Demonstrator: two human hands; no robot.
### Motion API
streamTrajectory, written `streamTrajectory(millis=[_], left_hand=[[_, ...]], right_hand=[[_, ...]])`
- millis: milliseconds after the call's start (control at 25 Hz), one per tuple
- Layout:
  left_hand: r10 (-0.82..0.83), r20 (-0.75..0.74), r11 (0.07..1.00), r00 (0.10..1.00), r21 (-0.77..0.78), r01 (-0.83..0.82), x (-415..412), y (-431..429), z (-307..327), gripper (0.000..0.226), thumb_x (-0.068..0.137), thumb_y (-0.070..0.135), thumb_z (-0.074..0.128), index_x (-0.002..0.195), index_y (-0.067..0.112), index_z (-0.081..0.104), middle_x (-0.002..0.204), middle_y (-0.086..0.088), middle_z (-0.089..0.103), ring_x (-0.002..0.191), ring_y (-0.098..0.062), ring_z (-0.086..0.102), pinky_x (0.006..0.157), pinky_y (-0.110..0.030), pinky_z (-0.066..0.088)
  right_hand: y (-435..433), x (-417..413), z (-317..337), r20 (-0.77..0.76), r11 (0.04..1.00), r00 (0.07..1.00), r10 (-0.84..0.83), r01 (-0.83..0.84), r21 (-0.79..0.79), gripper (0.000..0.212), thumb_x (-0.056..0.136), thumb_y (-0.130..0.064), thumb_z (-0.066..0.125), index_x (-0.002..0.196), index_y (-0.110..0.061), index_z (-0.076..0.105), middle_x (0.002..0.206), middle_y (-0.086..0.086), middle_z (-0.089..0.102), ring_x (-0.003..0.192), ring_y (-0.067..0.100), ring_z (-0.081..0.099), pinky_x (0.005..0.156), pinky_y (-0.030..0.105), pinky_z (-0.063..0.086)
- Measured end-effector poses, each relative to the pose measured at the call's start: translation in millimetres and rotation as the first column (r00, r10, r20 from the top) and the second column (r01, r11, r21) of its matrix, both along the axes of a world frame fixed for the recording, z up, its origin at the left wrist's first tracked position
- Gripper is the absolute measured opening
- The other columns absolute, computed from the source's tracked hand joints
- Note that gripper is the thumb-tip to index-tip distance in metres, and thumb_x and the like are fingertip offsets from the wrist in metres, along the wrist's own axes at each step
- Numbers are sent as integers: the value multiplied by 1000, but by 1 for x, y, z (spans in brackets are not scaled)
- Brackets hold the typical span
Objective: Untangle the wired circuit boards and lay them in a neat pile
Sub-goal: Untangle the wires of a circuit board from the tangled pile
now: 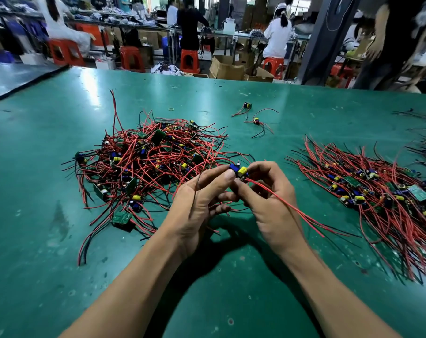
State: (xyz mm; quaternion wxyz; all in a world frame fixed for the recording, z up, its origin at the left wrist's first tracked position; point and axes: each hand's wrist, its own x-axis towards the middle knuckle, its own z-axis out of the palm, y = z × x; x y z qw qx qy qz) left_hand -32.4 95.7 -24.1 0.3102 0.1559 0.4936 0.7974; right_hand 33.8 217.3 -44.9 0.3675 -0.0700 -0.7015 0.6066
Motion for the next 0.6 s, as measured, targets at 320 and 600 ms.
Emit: streamTrajectory(millis=[320, 600], left_hand=[[74, 89, 996, 993, 46, -78, -7, -1, 0, 11, 82, 18, 68, 93, 17, 67, 76, 1, 69, 65, -10, 65, 60, -21, 53], [115, -233, 983, 966, -116, -145, 2, 3, -13, 18, 87, 4, 66, 75, 16, 74, 70, -3, 69, 61, -13, 62, 51, -24, 52]], right_hand=[[5, 5, -4, 137, 950, 988, -78, 32, 310, 39, 75, -28, 86, 109, -32, 68, 91, -10, 69, 60, 9, 57, 60, 19, 47], [19, 3, -7, 421, 980, 896, 138, -186, 76, 19, 89, -4, 67, 101, -16, 74, 88, -3, 73, 70, 10, 58, 64, 25, 45]])
